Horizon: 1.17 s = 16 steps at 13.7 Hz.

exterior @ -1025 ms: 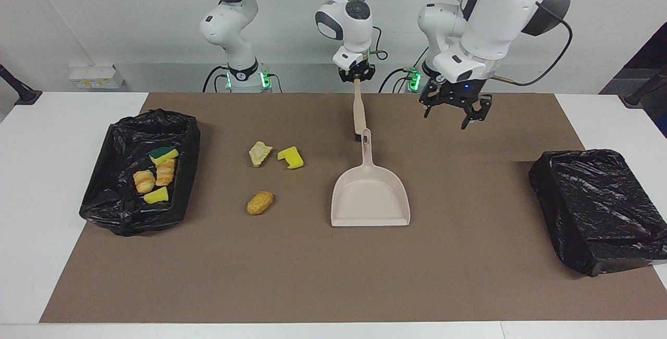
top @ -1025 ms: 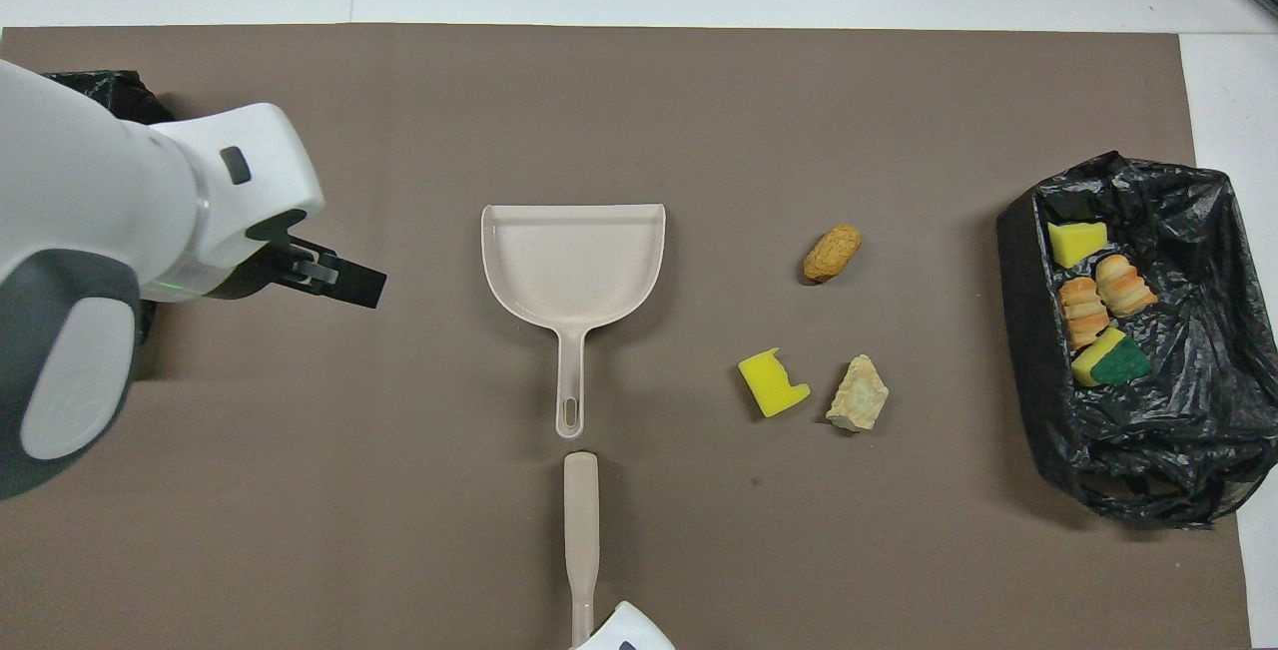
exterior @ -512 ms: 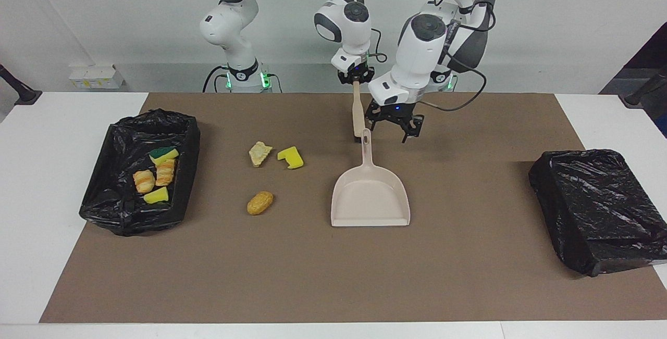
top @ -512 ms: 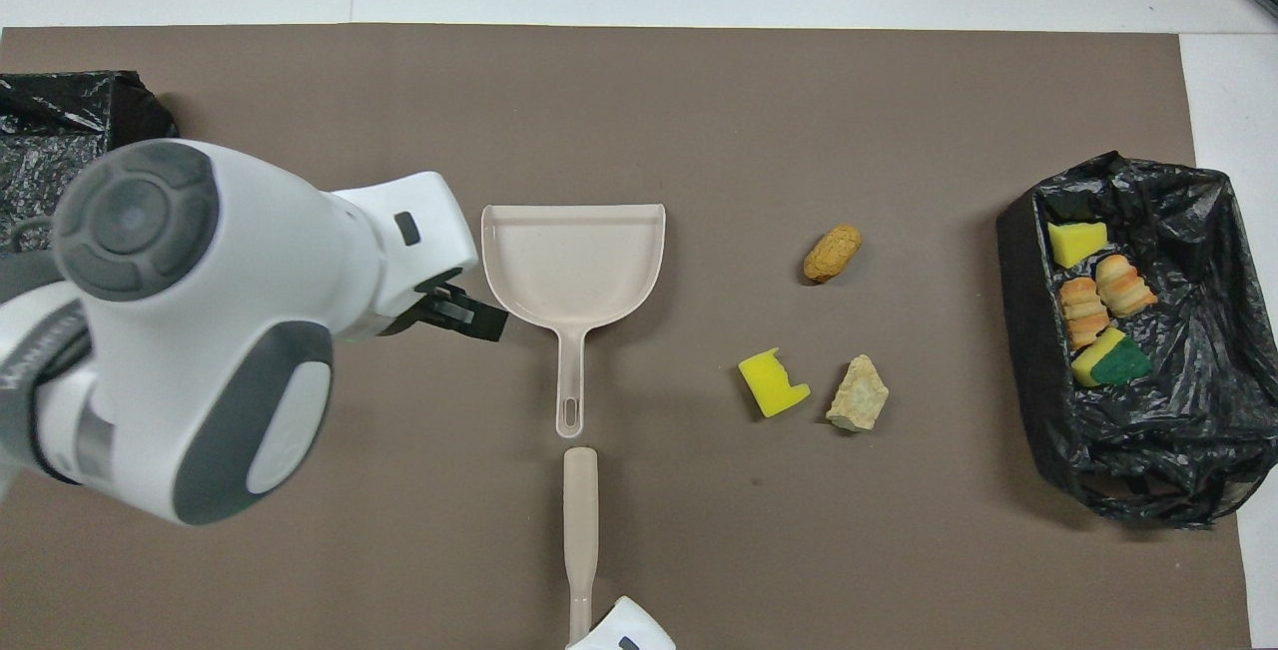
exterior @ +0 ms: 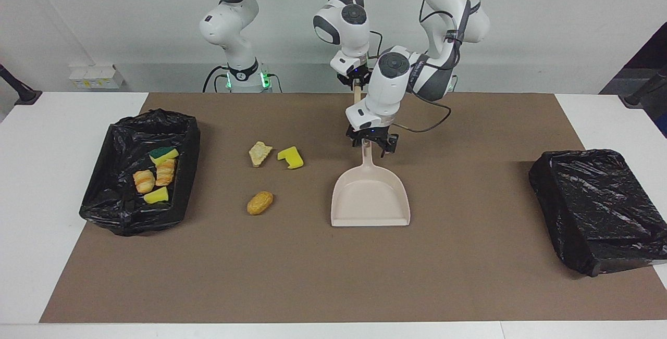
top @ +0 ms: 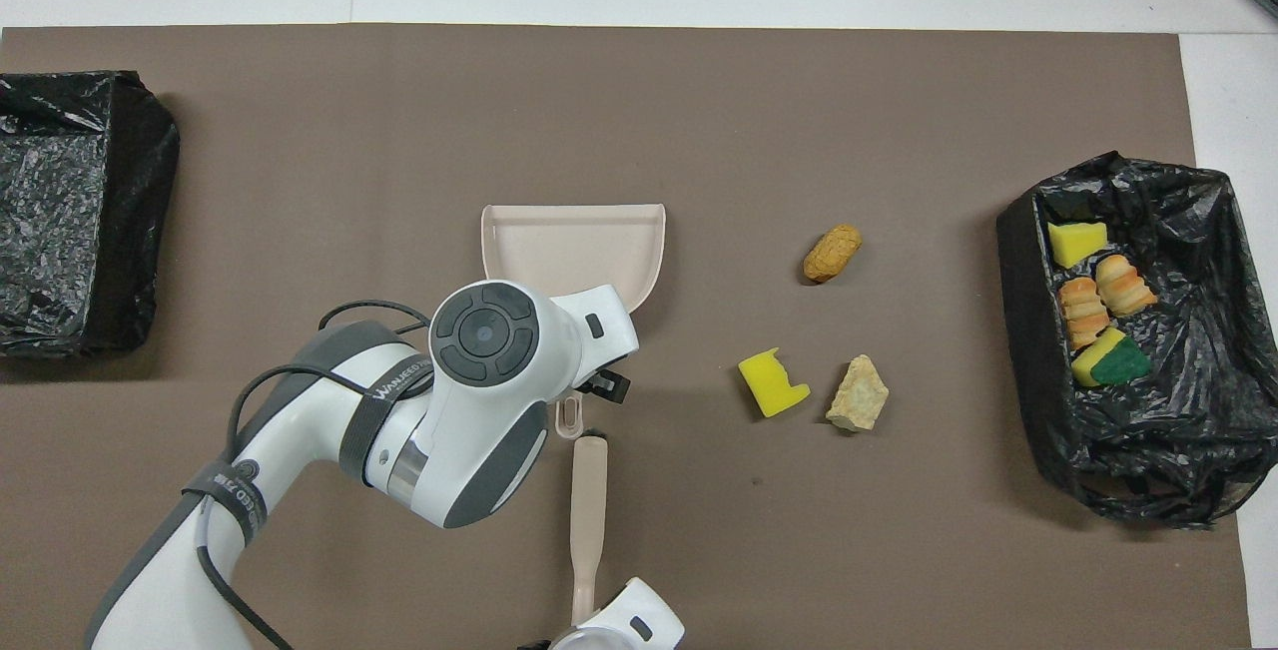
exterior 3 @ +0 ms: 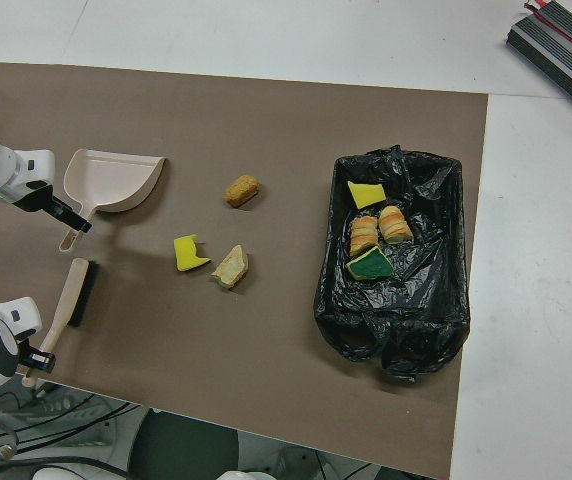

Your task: Sweep and dump trash in bin

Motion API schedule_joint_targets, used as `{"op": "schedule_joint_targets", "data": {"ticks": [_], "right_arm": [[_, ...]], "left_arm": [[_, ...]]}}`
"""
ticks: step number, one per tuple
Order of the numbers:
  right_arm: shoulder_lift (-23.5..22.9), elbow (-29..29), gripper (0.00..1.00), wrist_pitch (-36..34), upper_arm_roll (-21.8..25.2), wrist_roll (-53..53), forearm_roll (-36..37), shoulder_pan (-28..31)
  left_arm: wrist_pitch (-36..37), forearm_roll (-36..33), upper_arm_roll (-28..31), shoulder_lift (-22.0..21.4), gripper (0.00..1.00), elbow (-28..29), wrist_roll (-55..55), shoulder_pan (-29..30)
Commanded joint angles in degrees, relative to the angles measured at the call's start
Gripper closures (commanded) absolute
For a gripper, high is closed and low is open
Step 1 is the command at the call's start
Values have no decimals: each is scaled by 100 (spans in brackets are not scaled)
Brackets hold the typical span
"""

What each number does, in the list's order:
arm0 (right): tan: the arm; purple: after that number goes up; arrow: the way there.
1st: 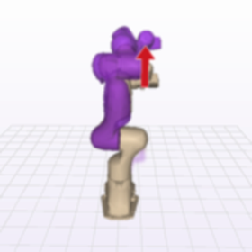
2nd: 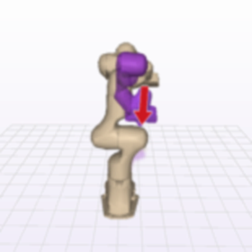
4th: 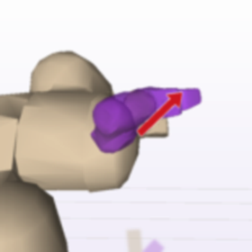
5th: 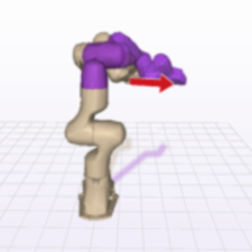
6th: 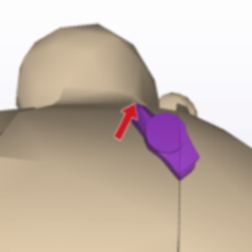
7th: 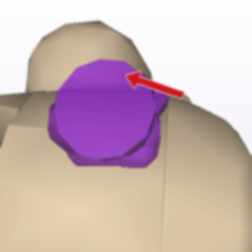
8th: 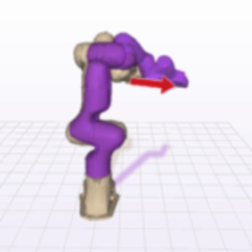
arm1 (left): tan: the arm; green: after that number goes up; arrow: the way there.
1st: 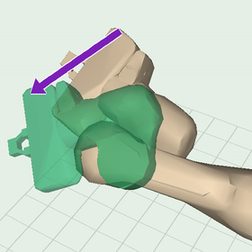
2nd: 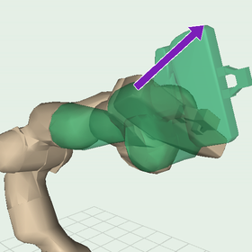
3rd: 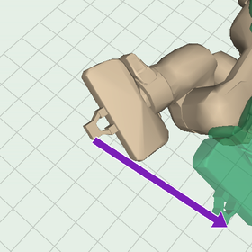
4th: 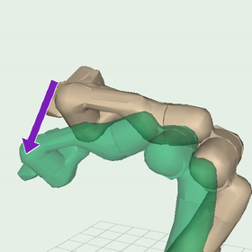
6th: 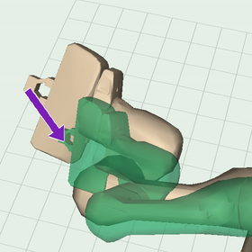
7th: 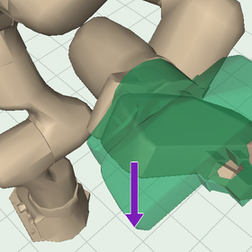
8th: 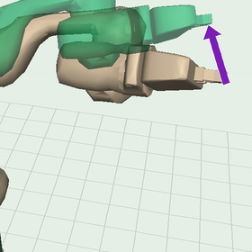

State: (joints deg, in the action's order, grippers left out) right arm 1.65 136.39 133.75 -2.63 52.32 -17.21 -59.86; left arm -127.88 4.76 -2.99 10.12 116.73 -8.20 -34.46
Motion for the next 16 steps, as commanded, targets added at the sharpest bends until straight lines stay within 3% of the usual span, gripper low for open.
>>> {"op": "schedule_joint_targets", "data": {"ticks": [1,4,6,8,10,11,12,14,16], "right_arm": [[-7,46,45,151,-53,-222,-177,71],[-42,2,45,169,-44,-214,-177,80],[-104,-60,46,169,-44,-205,-177,124],[-104,-77,60,160,-44,-179,-177,124],[-104,-121,63,152,-44,-143,-177,133],[-104,-139,63,151,-44,-135,-177,133],[-104,-139,70,169,-36,-134,-177,133],[-113,-148,100,178,-36,-117,-177,133],[-130,-183,100,178,-36,-12,-177,133]], "left_arm": [[-184,7,88,-115,0,280,-146,-122],[-176,7,88,-124,3,315,-305,-149],[-158,7,88,-150,23,368,-375,-192],[-97,7,88,-159,47,368,-384,-201],[-44,7,88,-159,71,359,-384,-201],[-53,-2,97,-150,73,342,-376,-193],[-53,-10,106,-124,83,307,-376,-175],[-53,-229,106,-115,100,245,-323,-96],[-27,-432,132,-159,100,131,-314,-52]]}}
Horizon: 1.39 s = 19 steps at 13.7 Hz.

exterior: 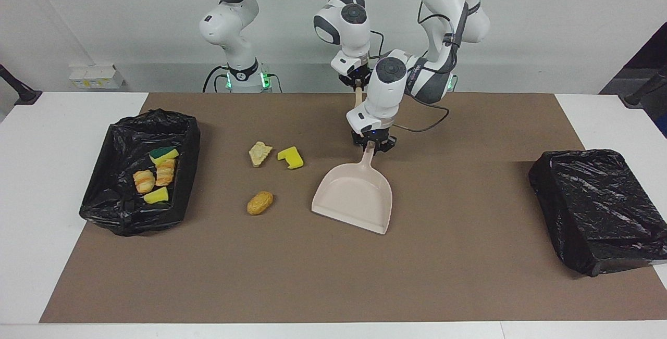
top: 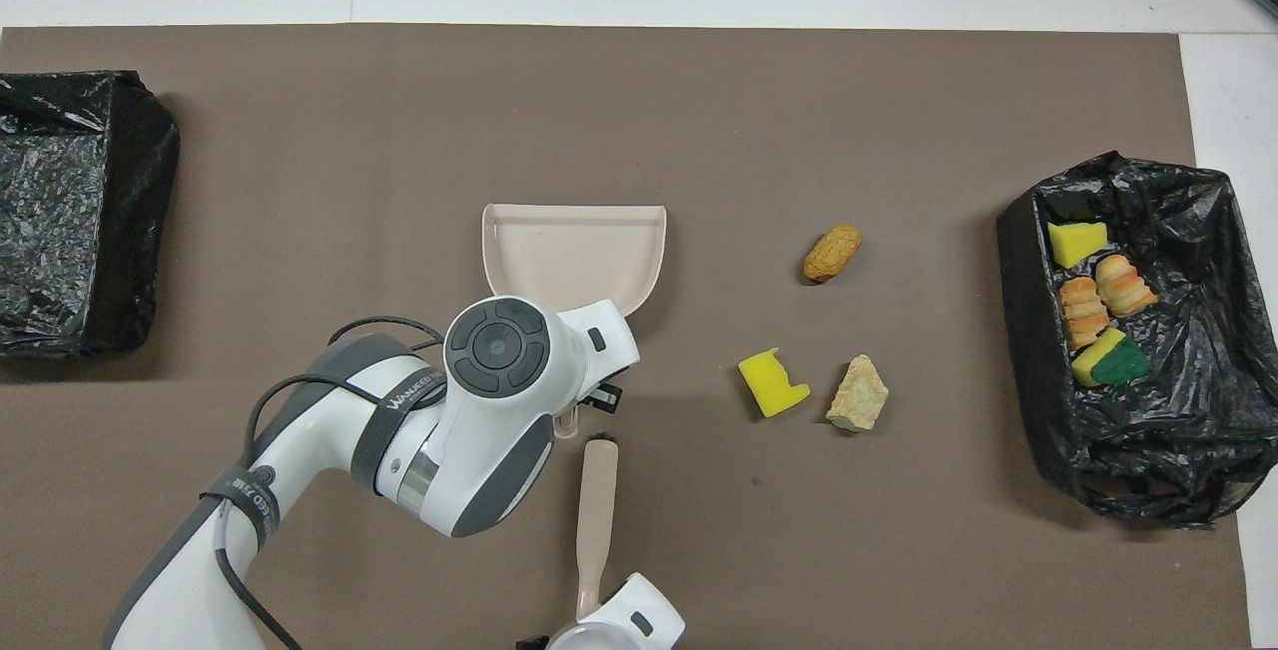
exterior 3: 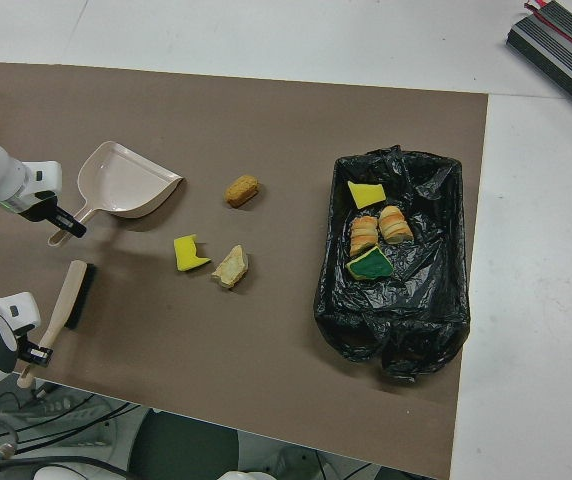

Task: Sweep and dump trash in bin
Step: 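Grasp the dustpan with the left gripper while the right gripper grasps the brush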

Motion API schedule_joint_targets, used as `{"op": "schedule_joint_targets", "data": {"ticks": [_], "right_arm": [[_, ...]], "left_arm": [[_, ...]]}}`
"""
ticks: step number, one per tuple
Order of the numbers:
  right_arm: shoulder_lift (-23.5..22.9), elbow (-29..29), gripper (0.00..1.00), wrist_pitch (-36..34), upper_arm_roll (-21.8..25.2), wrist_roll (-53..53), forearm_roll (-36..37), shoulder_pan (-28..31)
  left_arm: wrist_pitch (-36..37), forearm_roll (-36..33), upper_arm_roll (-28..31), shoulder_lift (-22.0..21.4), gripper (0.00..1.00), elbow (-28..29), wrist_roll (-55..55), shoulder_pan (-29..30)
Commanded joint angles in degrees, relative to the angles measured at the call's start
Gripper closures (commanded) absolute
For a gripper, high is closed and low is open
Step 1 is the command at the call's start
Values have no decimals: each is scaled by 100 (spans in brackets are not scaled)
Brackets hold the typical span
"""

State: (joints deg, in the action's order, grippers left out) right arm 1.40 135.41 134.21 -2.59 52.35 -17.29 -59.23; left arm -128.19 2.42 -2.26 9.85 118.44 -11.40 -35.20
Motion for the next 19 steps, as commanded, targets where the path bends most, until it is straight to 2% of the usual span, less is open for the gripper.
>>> {"op": "schedule_joint_targets", "data": {"ticks": [1,3,5,8,10,12,15,17,19], "right_arm": [[-123,-137,100,123,-31,-23,-161,70],[-132,-234,100,9,-5,-6,-100,79],[148,-260,100,-227,13,73,-82,297],[553,-584,100,-1078,13,73,294,789],[773,-700,100,-1510,22,3,392,1053],[879,-700,100,-1905,22,20,864,1255],[879,-709,100,-2731,13,-215,2182,1852],[871,-691,100,-3040,13,-943,2684,2300],[835,-586,100,-3050,-4,-1646,2958,2905]], "left_arm": [[92,-216,76,-142,100,-145,76,118],[434,-618,77,-159,100,-365,644,285],[532,-699,77,-325,100,-357,1549,556],[655,-700,77,-537,100,-339,3314,865],[646,-708,77,-546,100,-313,3967,1006],[620,-735,77,-537,100,-322,4914,1172],[637,-839,77,-546,100,-278,6103,1244],[655,-945,77,-625,100,-121,6263,1209],[655,-989,68,-643,100,12,6412,1112]]}}
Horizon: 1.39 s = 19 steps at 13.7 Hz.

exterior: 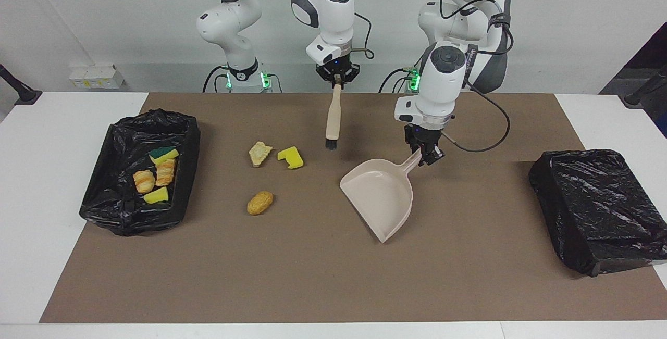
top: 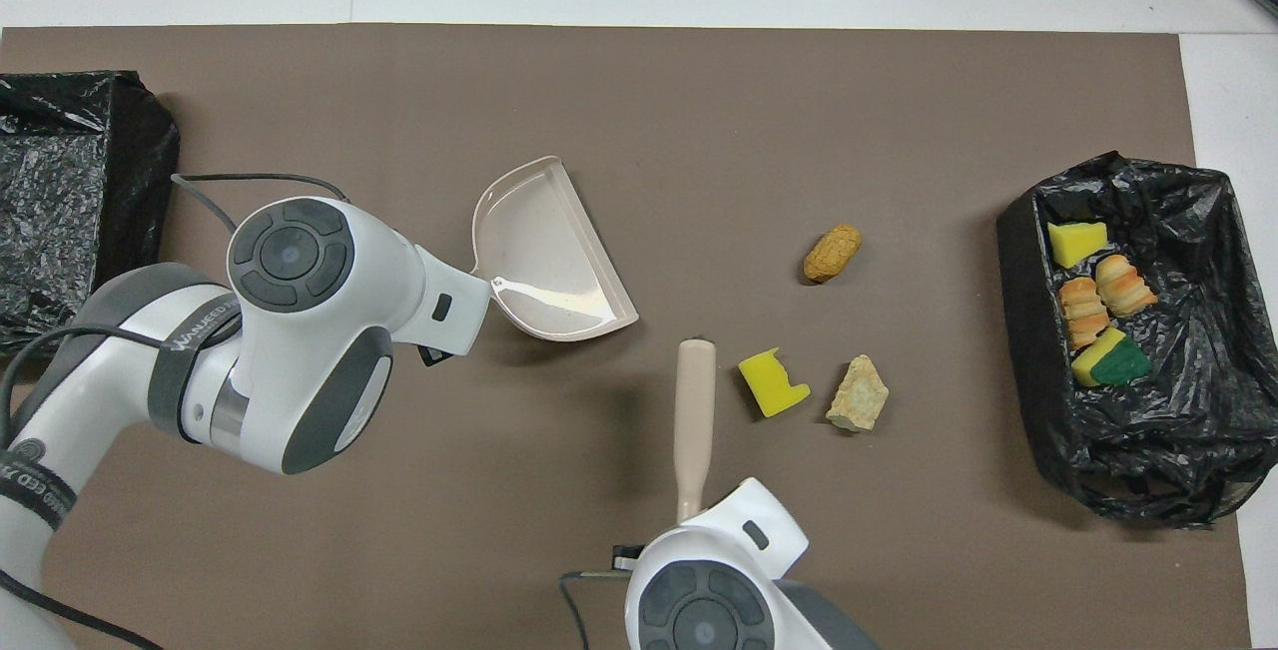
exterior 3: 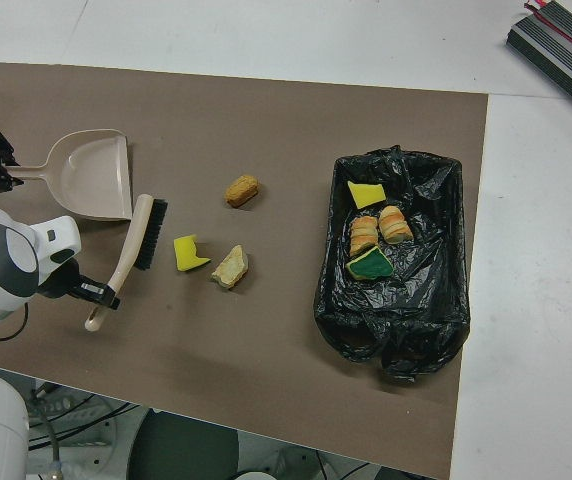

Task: Sweep and dump trash in bin
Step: 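Grasp the dustpan with the left gripper while the right gripper grasps the brush, then sweep the yellow sponge and crust toward the dustpan with the right gripper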

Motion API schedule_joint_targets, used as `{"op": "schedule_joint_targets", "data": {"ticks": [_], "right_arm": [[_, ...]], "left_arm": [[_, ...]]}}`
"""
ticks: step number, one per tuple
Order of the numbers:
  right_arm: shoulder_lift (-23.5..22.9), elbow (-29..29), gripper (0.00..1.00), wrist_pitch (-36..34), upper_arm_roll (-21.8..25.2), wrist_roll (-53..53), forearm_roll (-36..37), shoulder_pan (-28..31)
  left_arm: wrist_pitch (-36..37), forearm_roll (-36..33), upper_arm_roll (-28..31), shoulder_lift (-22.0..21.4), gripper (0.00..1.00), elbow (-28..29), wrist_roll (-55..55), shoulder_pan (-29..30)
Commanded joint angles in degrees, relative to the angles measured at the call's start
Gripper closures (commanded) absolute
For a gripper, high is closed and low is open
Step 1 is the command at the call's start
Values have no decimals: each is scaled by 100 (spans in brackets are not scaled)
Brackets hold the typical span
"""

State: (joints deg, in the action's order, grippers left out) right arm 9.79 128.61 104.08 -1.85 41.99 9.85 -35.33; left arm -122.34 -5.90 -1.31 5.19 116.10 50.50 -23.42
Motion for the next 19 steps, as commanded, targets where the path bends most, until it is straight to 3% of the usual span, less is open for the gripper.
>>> {"op": "schedule_joint_targets", "data": {"ticks": [1,7,12,16,19], "right_arm": [[-3,198,100,-28,-88,-900,255,797],[567,1183,100,-108,-79,-1393,351,1581],[279,1483,100,516,-114,-1553,238,1617],[173,1430,100,875,-114,-1695,-956,960],[-318,1107,100,1438,-123,-1493,-1905,546]], "left_arm": [[70,-157,-27,-193,100,333,319,-171],[0,-157,-36,-264,100,808,523,-655],[-124,-149,-36,-150,100,870,514,-655],[-97,-149,-36,-158,100,914,496,-612],[-97,-149,-36,-184,100,993,487,-664]]}}
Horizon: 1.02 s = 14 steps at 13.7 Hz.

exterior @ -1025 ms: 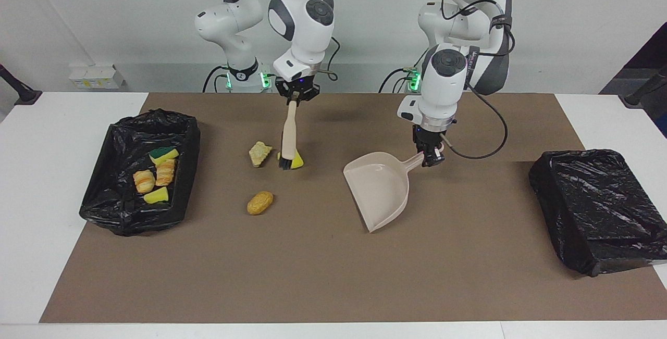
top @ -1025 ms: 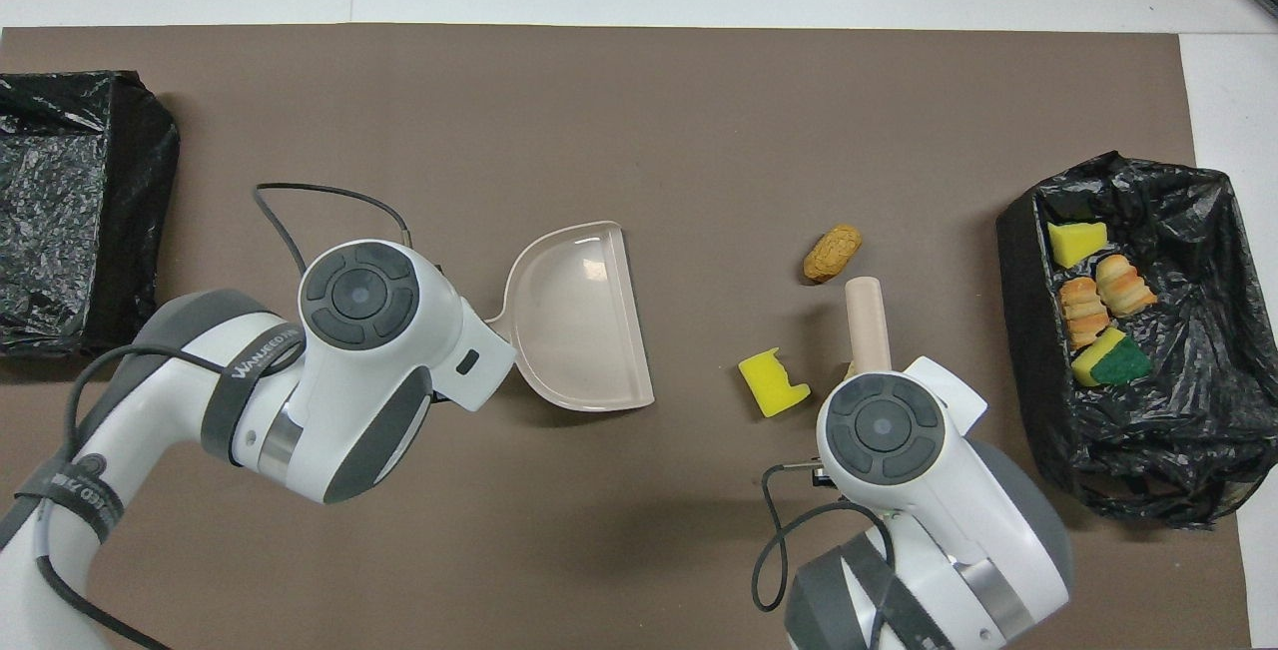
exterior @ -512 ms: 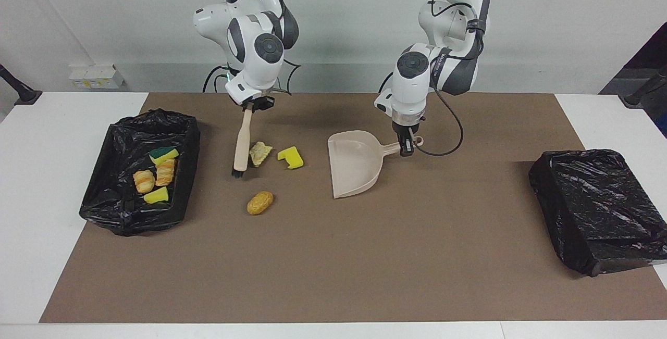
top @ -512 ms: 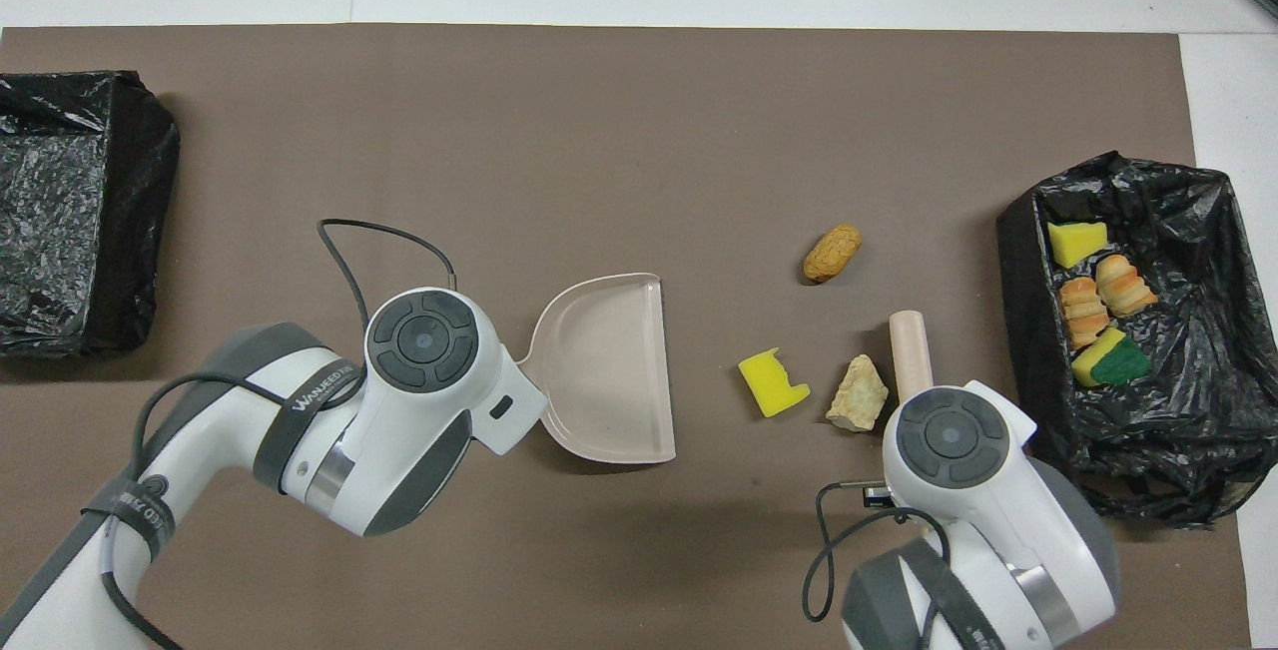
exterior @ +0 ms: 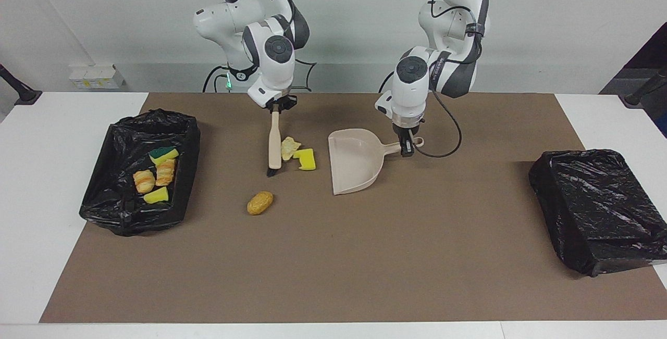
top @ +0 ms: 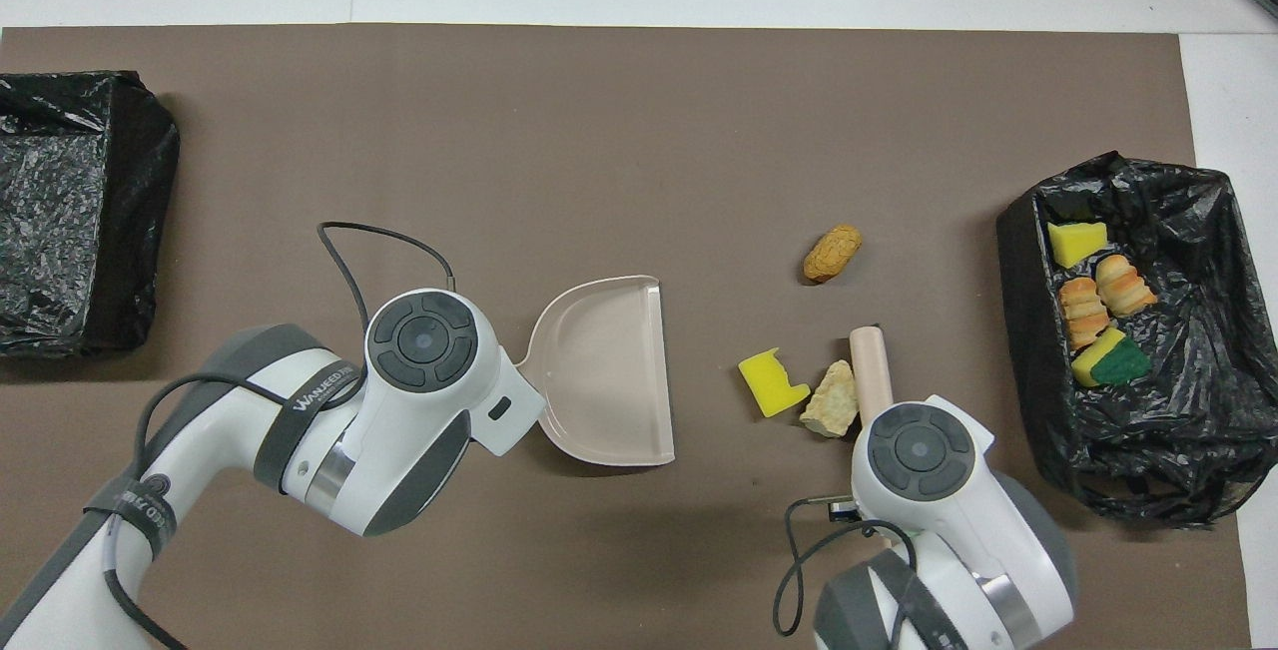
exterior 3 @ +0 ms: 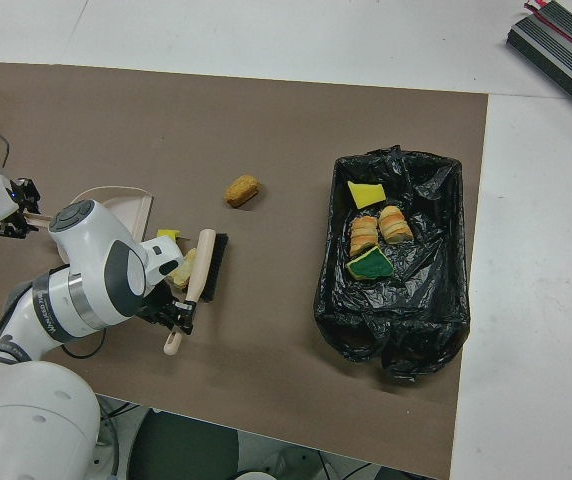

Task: Sweep and dump trash in bin
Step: 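Sweep the yellow sponge and crust toward the dustpan with the right gripper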

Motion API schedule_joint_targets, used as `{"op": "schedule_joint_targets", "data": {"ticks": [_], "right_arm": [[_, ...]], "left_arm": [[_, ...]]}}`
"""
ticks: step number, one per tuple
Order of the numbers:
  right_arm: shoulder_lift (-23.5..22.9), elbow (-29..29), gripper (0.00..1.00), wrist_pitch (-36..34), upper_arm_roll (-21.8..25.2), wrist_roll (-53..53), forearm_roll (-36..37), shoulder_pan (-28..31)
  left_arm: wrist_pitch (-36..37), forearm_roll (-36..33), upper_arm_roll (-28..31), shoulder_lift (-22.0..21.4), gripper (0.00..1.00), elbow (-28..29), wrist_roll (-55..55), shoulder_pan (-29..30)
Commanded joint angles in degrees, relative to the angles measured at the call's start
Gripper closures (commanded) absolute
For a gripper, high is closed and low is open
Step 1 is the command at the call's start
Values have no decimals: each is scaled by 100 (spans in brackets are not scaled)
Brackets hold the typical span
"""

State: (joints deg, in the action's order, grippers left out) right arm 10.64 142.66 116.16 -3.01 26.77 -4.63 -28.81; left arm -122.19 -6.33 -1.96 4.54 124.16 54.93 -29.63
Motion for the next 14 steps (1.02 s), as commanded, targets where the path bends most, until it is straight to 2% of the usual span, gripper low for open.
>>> {"op": "schedule_joint_targets", "data": {"ticks": [1,5,7,9,11,12,14], "right_arm": [[-536,-518,100,266,-6,65,-686,-221],[-879,-1082,100,836,-24,232,-1829,-591],[-1028,-1441,100,812,-24,302,-1945,-748],[-898,-1671,100,689,-15,487,-1936,-740],[-390,-1707,100,-20,72,391,-1604,-592],[-231,-1733,100,-328,64,364,-1054,-382],[-211,-1821,100,-725,55,-133,45,-92]], "left_arm": [[-95,-106,29,-128,100,188,35,-52],[-121,-106,21,-164,100,249,17,-60],[-112,-106,29,-172,100,276,26,-61],[-130,-106,21,-164,100,276,43,-52],[-130,-97,21,-164,100,276,96,18],[-182,-97,21,-146,100,267,44,36],[-200,-88,21,-102,100,214,87,150]]}}
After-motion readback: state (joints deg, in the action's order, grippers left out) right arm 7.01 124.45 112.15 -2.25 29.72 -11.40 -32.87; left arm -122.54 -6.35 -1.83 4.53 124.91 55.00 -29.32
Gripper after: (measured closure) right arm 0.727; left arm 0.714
